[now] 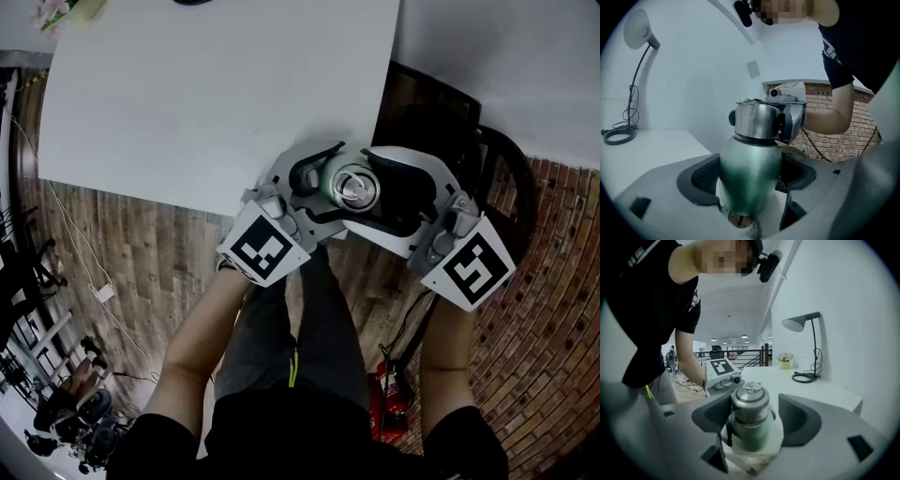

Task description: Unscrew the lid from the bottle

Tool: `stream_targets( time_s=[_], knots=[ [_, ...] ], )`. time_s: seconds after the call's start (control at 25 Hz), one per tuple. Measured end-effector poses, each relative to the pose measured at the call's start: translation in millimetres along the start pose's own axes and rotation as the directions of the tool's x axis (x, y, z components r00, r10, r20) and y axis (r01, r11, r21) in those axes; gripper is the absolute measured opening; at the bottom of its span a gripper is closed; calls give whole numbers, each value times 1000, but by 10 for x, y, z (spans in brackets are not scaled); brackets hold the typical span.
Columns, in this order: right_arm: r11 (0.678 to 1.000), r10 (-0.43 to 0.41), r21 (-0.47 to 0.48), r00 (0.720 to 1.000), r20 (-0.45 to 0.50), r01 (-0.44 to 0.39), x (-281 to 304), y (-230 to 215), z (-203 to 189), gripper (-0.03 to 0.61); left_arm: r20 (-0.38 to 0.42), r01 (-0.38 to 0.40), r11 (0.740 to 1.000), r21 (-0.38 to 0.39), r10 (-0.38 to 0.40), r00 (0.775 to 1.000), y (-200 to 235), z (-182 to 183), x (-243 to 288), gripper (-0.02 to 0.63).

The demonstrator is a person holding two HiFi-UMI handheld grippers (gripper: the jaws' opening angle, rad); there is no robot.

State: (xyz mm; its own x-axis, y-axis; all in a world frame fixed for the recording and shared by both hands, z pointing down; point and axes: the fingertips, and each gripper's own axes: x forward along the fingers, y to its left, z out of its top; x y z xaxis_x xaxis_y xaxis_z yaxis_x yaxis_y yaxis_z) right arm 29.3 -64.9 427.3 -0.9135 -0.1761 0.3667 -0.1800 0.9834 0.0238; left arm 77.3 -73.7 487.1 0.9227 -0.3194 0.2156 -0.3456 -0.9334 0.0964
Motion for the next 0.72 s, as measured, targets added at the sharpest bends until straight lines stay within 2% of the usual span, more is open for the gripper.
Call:
stream_targets(
  time_s=[0.24,0.32,0.4,0.48,0.56,0.64,0.72],
  knots=[
    [998,-47,41,999,25,46,-61,10,10,311,4,-6,1000,-13,6,1000,5,7,-5,374],
    [993,-99,66,994,49,96,-83,22,23,313,6,-7,1000,-12,8,1000,5,10,-7,374],
    [976,-198,119,974,112,184,-105,38,89,311,6,-9,1000,-12,9,1000,2,11,-7,374],
    [941,-316,182,935,161,286,-115,67,129,311,3,-10,1000,-13,11,1000,-2,7,-5,374],
    [892,-426,243,889,165,382,-113,92,102,311,5,-11,1000,-17,11,1000,-4,6,-5,374],
    [823,-539,299,829,147,483,-132,64,55,311,7,-11,1000,-20,12,1000,-1,8,-11,374],
    [735,-650,346,752,113,583,-180,-5,3,311,6,-10,1000,-21,10,1000,-1,7,-17,374]
  ],
)
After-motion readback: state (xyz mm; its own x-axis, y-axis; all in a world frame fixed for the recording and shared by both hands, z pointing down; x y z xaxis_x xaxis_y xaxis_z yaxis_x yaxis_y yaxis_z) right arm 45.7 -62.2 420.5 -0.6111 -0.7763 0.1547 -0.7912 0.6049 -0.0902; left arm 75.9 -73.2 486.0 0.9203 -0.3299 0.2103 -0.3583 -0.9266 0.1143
